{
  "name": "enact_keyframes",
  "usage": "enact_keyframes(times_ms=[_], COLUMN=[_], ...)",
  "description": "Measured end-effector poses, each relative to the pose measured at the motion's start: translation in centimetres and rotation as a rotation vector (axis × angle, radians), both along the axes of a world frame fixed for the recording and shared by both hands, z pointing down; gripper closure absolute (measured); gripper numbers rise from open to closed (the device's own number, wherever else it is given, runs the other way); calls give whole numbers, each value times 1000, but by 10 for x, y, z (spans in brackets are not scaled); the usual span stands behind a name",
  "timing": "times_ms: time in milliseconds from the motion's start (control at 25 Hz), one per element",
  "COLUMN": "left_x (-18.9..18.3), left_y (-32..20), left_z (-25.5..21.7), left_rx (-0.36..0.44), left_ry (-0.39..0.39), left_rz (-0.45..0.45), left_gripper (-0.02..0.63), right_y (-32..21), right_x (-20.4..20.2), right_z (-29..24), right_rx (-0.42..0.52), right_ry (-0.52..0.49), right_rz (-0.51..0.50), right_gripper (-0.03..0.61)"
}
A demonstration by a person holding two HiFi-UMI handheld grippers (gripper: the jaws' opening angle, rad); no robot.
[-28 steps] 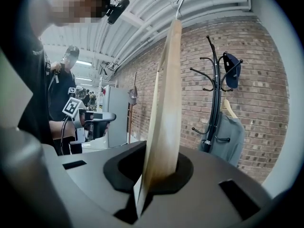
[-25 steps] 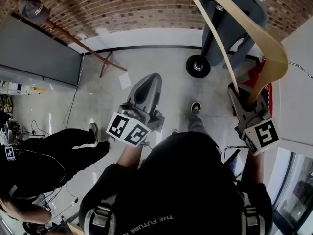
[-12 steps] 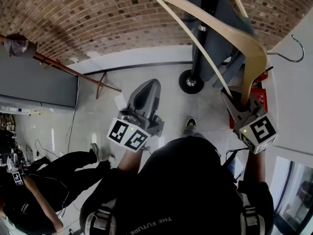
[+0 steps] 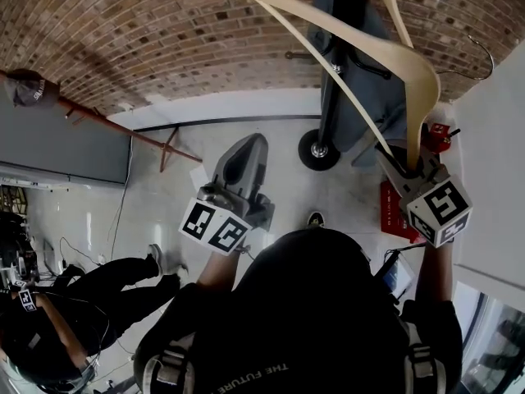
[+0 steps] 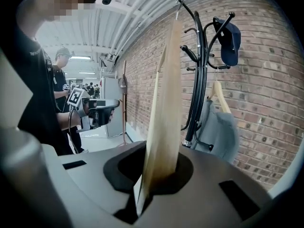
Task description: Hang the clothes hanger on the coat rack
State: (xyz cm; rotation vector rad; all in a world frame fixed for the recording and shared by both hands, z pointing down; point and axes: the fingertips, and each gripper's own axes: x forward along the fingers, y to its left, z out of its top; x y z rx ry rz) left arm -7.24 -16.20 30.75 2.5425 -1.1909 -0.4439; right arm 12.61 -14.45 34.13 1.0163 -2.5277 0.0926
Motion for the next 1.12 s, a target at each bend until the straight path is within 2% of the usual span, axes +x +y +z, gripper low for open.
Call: enact_keyframes(times_ms=[200,480,1120], left_x=[13,19,9], left_y=[-13,-20,-51], left_z=[6,17,4], left_rx=[1,-27,19], left_ry=[-4,-11,8], left_rz=[-24,-49,-39], left_gripper=[594,594,594], right_y=[-37,-79,-134], right_x=[19,40,43], right_z=[5,-3,-14], right_rx=[-32,-45,-115], right_ry=[9,81,193], right_rz=[-38,-56,-59], right_gripper=[549,549,549])
